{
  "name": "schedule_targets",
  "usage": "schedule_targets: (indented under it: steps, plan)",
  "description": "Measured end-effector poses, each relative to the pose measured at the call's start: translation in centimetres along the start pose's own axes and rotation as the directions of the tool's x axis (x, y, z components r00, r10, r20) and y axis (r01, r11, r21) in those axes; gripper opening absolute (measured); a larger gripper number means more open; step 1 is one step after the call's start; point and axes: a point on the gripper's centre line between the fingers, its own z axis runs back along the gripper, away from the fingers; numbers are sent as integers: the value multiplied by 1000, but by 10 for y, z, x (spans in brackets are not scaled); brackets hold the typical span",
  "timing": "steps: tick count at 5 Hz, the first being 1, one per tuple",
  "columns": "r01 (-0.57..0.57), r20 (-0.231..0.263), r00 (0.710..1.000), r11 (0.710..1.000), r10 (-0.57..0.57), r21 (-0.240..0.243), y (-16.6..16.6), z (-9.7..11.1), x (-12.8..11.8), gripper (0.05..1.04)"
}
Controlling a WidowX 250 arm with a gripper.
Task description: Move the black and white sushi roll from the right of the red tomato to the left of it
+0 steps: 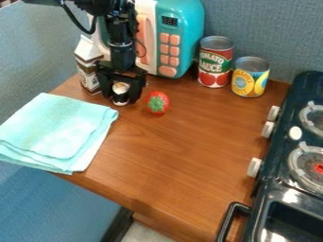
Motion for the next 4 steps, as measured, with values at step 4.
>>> schedule_targets:
  steps: [4]
  plan:
    - [35, 112, 993, 999, -34, -7, -15, 46, -23, 1005]
